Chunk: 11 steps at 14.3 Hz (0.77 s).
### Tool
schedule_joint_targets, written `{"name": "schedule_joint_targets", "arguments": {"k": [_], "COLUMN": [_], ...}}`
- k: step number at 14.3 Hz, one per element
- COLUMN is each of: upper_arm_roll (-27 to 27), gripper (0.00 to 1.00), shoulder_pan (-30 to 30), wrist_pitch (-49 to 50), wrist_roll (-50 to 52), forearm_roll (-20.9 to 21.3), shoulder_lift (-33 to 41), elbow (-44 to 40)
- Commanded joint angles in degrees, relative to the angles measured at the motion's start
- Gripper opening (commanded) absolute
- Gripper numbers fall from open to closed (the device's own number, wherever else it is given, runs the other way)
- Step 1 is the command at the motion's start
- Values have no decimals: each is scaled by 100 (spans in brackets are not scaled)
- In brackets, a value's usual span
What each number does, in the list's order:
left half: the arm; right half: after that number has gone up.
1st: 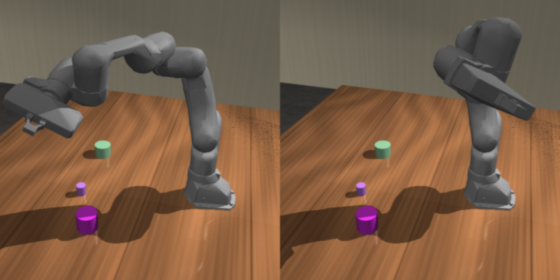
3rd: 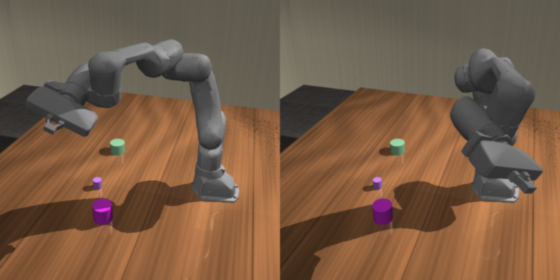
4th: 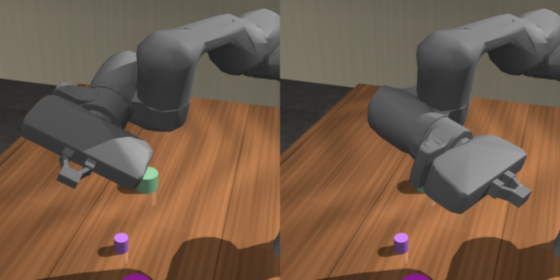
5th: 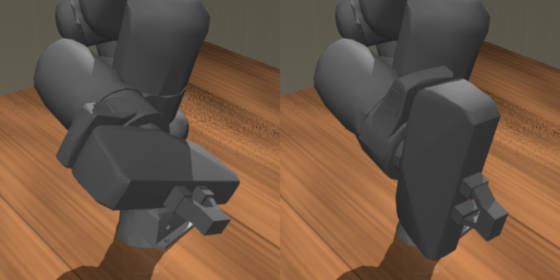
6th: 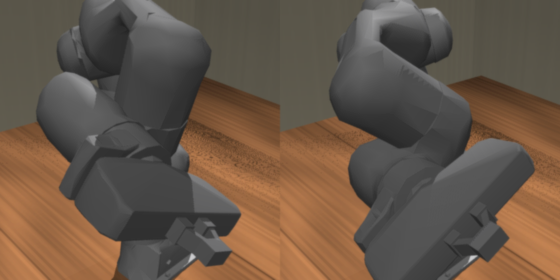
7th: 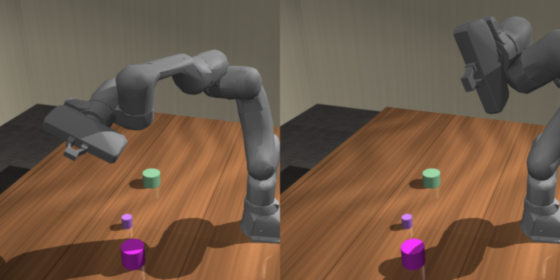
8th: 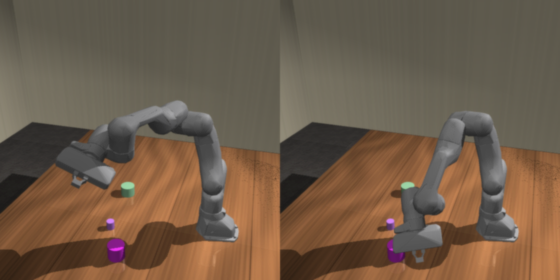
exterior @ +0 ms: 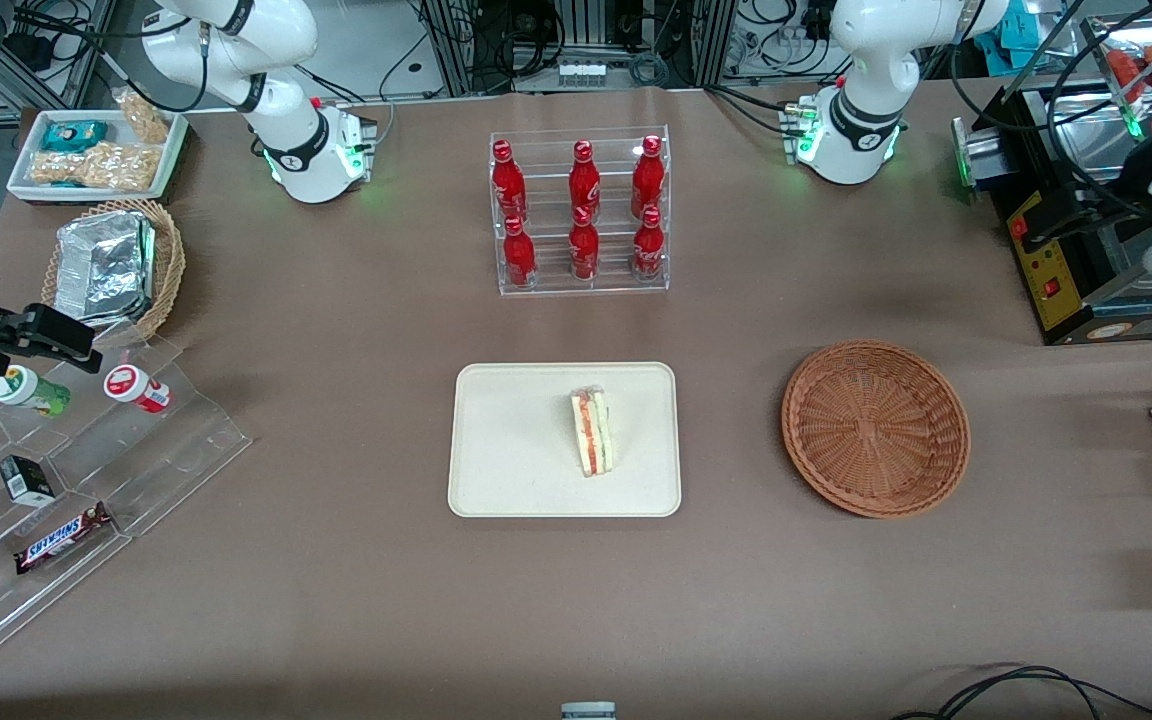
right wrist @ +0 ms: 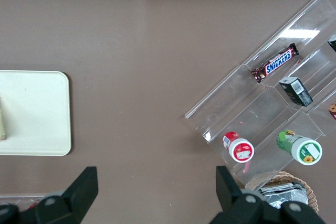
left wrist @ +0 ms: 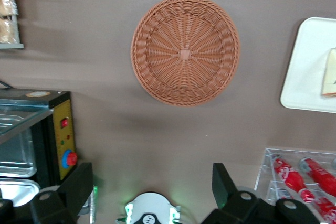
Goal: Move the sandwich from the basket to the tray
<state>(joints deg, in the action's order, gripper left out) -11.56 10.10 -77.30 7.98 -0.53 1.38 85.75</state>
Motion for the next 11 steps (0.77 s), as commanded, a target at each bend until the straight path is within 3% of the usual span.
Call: {"name": "schedule_joint_targets", "arguments": {"k": [1,7,10,11], "upper_arm_roll": [-12,-118,-153,-153], "gripper": [100,100,100,100], "shoulder_pan": [71,-130,-648,-658], "wrist_pitch": [-31,-75,-75,-75], "wrist_roll": [-7,2,72,72], "forearm_roll": [-97,-70,508,467], "shoulder_lift": [-33,-164,-165,-165], "elbow": [-154,-155,-155,-155]}}
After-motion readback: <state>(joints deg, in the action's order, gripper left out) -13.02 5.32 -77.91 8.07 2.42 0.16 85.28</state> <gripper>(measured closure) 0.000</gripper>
